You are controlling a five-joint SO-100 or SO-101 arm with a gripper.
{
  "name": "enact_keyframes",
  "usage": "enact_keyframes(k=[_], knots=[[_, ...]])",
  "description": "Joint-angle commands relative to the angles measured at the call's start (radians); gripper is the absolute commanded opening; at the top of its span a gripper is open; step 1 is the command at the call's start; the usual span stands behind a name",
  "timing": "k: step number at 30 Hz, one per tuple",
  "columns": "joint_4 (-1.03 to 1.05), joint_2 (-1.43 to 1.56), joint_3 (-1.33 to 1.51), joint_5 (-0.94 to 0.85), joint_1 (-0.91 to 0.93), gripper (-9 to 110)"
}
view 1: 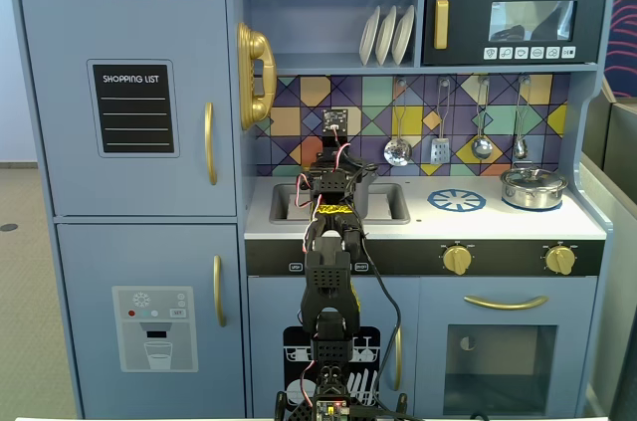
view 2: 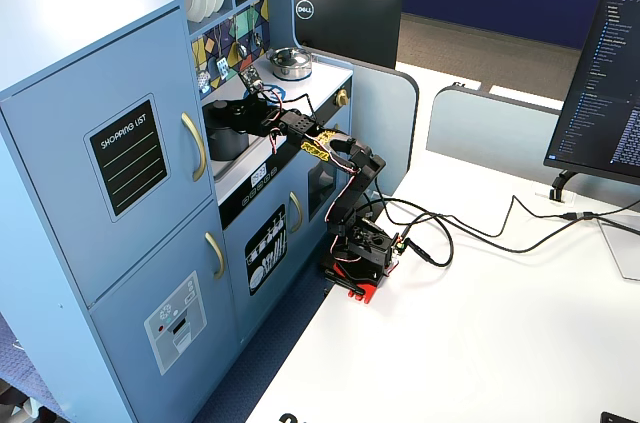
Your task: Take off the lid from the gray recipient and place it on the counter
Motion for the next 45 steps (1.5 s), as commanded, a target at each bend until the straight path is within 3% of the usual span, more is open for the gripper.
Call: enact_keyframes(k=[1, 9, 20, 29, 45], knots=[[-0.051, 0.032, -0.095, 0.011, -0.012, 0], [0.026, 0.141, -0.12, -0.037, 0.054, 0], [0.1, 0.198, -0.084, 0.011, 0.431, 0], [-0.117, 0.156, 0.14, 0.006, 0.54, 0], [-0.344, -0.091, 0.21, -0.003, 0.561, 0]])
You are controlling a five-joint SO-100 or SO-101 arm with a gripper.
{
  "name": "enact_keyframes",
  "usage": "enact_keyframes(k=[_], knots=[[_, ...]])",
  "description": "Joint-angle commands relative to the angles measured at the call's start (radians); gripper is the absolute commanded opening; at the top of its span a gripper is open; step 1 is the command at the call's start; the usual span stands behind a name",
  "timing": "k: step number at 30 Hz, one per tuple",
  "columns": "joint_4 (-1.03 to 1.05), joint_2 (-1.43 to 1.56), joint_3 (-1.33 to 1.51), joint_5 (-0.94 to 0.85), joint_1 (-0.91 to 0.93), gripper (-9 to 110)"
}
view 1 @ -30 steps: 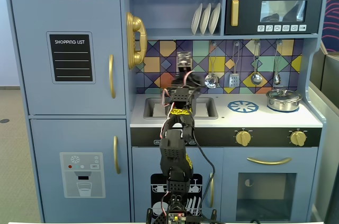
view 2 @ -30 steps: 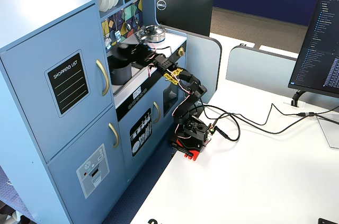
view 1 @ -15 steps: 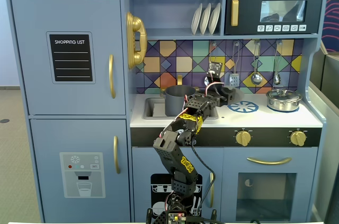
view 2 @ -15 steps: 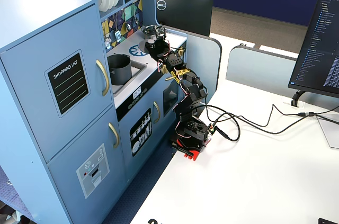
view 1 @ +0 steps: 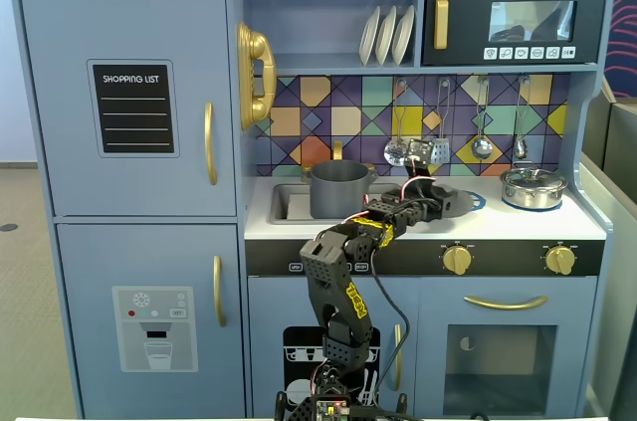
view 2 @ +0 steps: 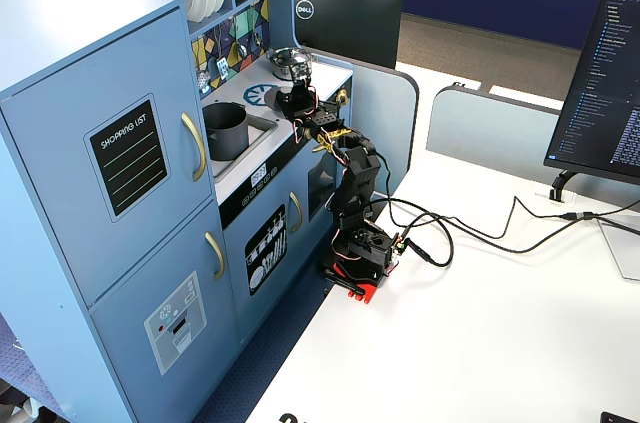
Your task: Take off the lid from the gray recipient and place it on the counter
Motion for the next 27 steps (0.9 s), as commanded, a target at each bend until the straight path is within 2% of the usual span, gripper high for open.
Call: enact_keyframes(k=[1, 15, 21, 27], knots=[[-0.061, -0.014, -0.009, -0.002, 0.009, 0], [-0.153, -0.138, -0.003, -0.026, 0.006, 0], [-0.192, -0.115, 0.051, 0.0, 0.028, 23], [-0.206, -0.077, 0.069, 0.006, 0.055, 29]])
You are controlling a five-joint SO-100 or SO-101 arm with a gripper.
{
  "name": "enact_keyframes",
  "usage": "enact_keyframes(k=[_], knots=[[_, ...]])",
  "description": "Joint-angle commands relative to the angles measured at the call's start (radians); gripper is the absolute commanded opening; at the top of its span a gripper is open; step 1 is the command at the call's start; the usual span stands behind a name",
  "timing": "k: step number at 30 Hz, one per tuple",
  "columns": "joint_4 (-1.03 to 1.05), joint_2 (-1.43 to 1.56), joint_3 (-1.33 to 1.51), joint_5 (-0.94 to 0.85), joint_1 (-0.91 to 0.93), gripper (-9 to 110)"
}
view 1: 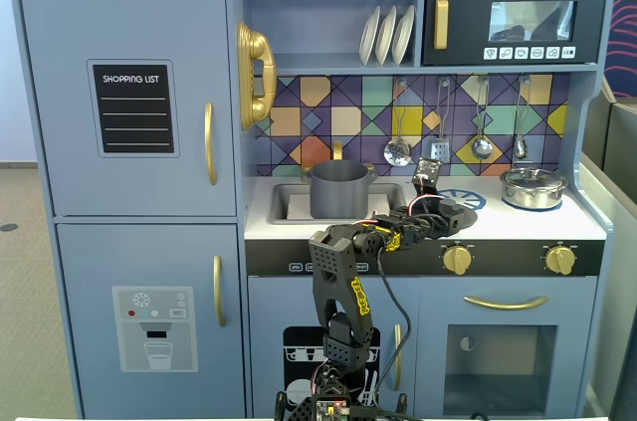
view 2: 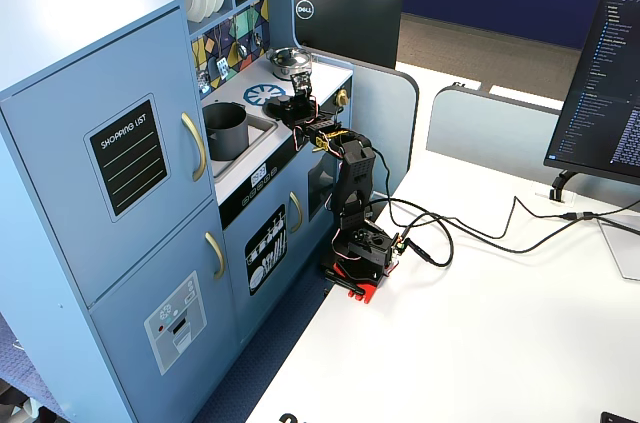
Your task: Take off the lid from the gray recipient and place it on the counter
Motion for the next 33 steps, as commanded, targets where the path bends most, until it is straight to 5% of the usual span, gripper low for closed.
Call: enact_keyframes(k=[1, 13, 24, 33], knots=[[-0.018, 0.066, 0.0, 0.002, 0.026, 29], [0.066, 0.267, -0.048, 0.021, 0.0, 29], [1.298, 0.805, -0.008, -0.011, -0.209, 7], [1.485, 1.028, 0.311, 0.051, -0.512, 0]])
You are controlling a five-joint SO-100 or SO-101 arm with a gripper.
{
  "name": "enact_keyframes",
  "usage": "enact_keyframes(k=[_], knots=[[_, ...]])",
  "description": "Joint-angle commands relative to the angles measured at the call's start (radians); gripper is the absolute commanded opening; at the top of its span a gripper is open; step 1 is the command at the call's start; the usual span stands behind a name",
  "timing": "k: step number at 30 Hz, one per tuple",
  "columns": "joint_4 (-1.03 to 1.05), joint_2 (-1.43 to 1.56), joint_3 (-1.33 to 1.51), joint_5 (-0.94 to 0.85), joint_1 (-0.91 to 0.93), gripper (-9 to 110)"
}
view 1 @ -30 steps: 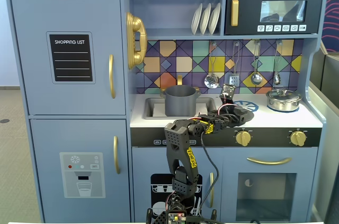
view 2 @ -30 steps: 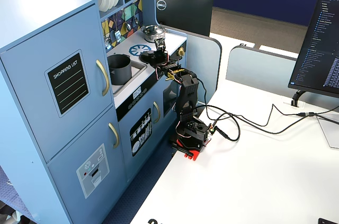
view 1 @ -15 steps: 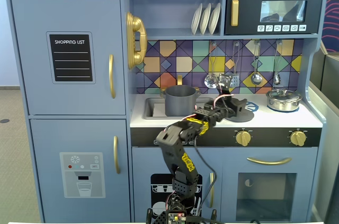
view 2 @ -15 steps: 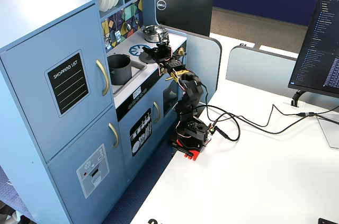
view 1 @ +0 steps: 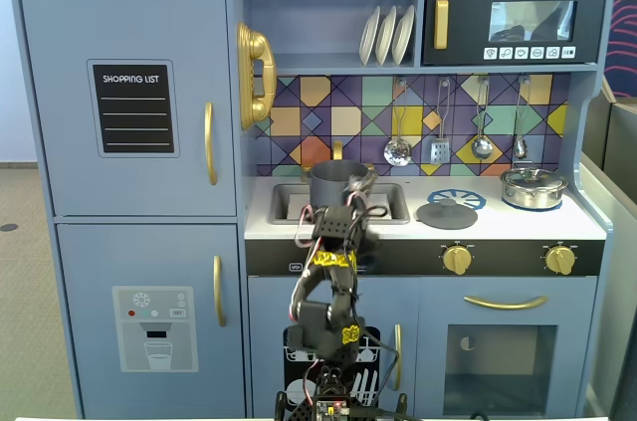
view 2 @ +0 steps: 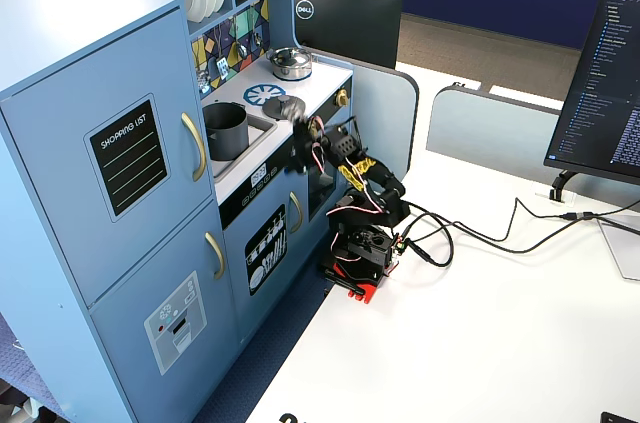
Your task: Take off the lid from the gray recipient and place it on the counter
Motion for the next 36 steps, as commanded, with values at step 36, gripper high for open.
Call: enact_keyframes(k=[36], knots=[[0.344, 0.442, 0.684, 0.049, -0.225, 2]])
